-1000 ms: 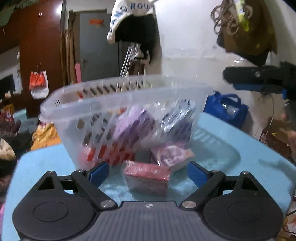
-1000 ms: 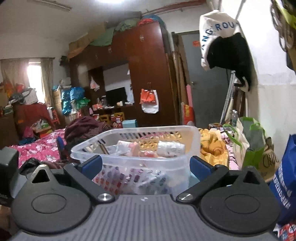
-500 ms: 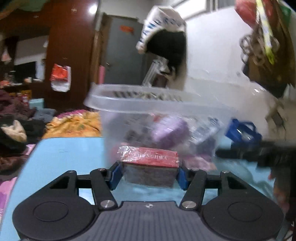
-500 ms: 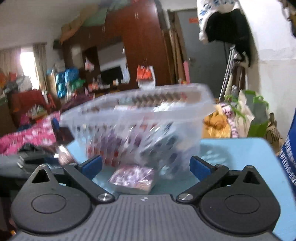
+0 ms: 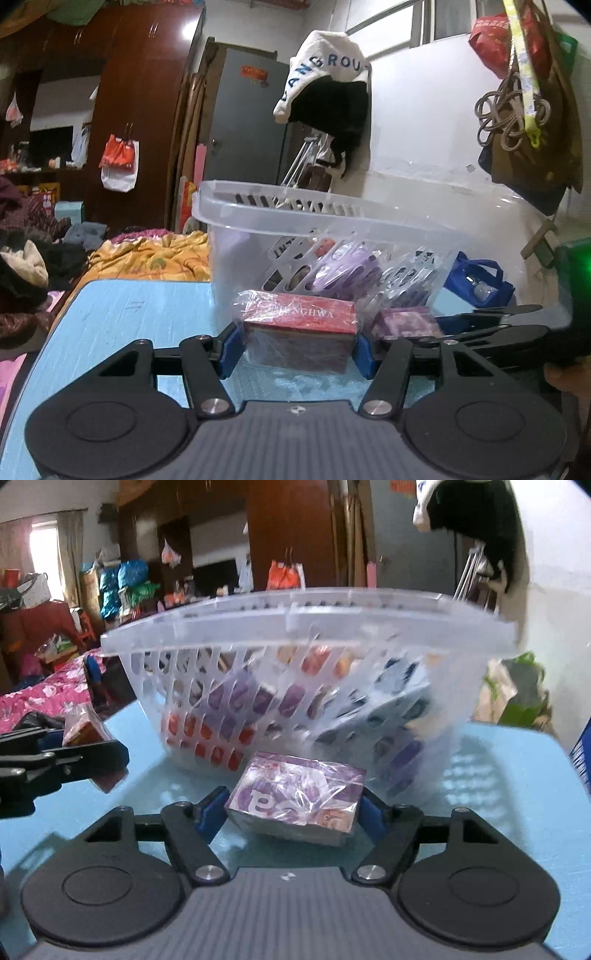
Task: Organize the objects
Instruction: 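Grasp the red CHUNGHWA box with the left gripper while the right grasps the purple wrapped box, then lift both boxes over the white basket and open both grippers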
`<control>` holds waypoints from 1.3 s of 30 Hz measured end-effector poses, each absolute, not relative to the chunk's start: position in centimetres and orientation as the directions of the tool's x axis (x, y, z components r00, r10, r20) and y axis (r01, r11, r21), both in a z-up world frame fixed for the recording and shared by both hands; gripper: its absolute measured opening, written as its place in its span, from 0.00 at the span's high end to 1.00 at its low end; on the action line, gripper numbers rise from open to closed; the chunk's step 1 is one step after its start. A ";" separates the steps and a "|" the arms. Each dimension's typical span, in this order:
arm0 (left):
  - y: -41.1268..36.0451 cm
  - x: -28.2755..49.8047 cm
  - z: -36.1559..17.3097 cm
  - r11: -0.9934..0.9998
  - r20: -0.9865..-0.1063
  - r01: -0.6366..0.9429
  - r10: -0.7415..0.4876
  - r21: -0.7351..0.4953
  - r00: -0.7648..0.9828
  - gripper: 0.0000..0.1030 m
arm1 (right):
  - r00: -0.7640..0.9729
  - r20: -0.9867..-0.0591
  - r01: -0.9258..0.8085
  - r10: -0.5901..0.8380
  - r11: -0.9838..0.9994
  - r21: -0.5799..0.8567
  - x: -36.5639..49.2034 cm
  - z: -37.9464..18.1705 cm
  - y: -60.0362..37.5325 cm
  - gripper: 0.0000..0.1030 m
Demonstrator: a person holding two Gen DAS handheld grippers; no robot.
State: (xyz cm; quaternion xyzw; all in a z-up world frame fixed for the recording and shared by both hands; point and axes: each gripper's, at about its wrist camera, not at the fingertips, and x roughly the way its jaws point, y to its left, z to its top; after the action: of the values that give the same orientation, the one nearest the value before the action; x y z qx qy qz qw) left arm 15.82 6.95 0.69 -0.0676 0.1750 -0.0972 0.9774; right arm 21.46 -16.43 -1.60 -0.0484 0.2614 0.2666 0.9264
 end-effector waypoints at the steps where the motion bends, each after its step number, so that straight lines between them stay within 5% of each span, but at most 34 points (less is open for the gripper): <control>1: 7.0 15.8 0.7 0.972 -0.324 0.168 -0.214 -0.164 0.922 0.39 | 0.731 -0.491 -0.517 0.474 0.854 0.053 21.0 -1.4 -16.9 0.27; 12: 6.7 14.1 1.2 0.969 -0.215 0.206 -0.232 -0.137 0.949 0.39 | 0.778 -0.163 -0.573 0.606 0.792 0.208 16.4 0.1 -23.3 0.27; 23: 7.6 10.9 2.2 0.971 -0.019 0.165 -0.171 -0.172 0.985 0.39 | 0.810 -0.016 -0.585 0.587 0.809 0.066 13.9 0.7 -21.3 0.27; 29: 5.1 12.5 9.1 0.957 0.065 0.247 -0.240 -0.151 0.969 0.39 | 0.814 0.116 -0.578 0.570 0.814 0.057 13.7 5.4 -21.6 0.27; 33: 3.6 17.7 13.0 0.977 0.005 0.184 -0.185 -0.108 0.983 0.39 | 0.839 0.096 -0.536 0.535 0.844 -0.018 17.8 10.5 -19.6 0.27; 39: 4.3 26.5 12.0 0.980 -0.243 0.124 -0.160 -0.156 0.957 0.39 | 0.851 -0.107 -0.518 0.515 0.855 -0.009 26.3 10.7 -17.6 0.27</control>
State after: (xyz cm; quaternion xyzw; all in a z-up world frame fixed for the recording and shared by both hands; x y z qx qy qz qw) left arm 26.53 4.35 11.97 -0.0695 0.1281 -0.0720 0.9867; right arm 26.27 -17.60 10.74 -0.0186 0.0504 0.2686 0.9618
